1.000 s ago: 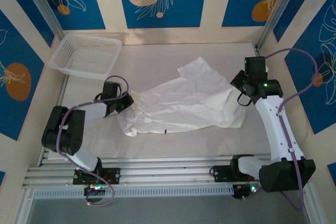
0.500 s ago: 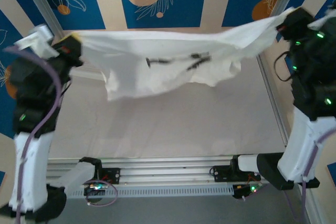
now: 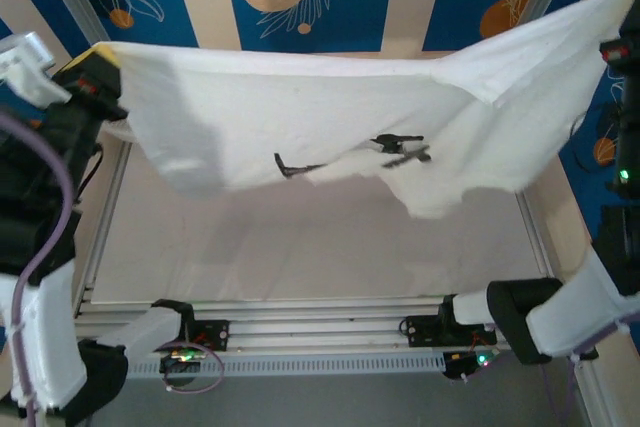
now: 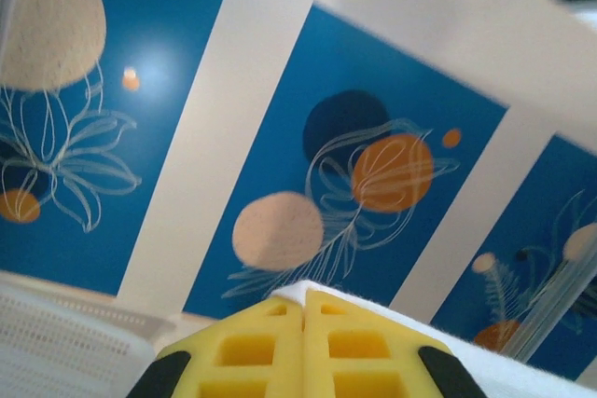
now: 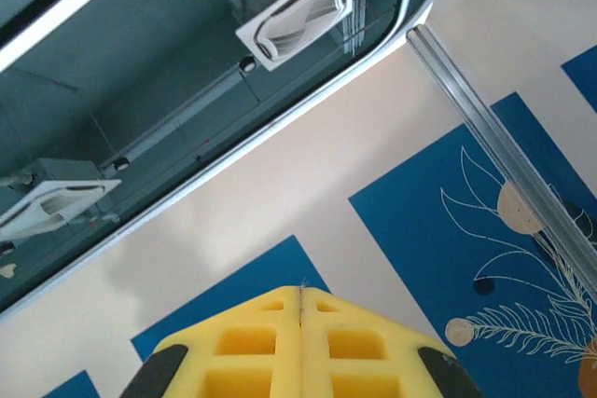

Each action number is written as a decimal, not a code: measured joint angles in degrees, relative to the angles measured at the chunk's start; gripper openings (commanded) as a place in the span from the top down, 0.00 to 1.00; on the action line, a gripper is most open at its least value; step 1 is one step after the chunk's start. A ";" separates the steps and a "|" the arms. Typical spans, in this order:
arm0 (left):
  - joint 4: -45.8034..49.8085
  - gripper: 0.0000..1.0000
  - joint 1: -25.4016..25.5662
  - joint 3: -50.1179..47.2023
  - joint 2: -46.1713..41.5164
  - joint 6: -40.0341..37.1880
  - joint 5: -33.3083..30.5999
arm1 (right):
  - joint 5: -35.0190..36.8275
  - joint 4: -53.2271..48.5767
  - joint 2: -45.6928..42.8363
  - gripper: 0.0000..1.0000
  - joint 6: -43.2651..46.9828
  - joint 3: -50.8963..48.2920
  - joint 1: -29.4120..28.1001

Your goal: Fold the inside-out t-shirt

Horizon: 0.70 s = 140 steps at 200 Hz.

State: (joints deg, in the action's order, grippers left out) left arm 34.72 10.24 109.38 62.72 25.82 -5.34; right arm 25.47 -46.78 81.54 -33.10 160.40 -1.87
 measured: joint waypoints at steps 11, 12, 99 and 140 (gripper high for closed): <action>-0.87 1.00 0.00 -0.55 3.63 -0.09 0.48 | -0.09 0.76 3.43 1.00 0.92 0.81 0.02; -0.94 1.00 0.00 -0.57 3.89 -0.09 0.55 | -0.09 0.81 3.65 1.00 0.94 0.87 0.04; -5.07 1.00 -4.39 31.12 42.60 3.43 5.70 | -9.97 9.18 33.68 1.00 3.91 11.32 4.63; -5.38 1.00 -5.53 36.06 40.68 3.61 8.07 | -16.92 13.94 24.76 1.00 0.66 7.41 7.61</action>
State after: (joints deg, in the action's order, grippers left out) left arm 29.34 4.71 145.45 103.39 29.43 2.72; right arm 8.56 -32.84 106.30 -32.45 167.81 5.74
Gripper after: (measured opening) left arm 0.042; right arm 0.046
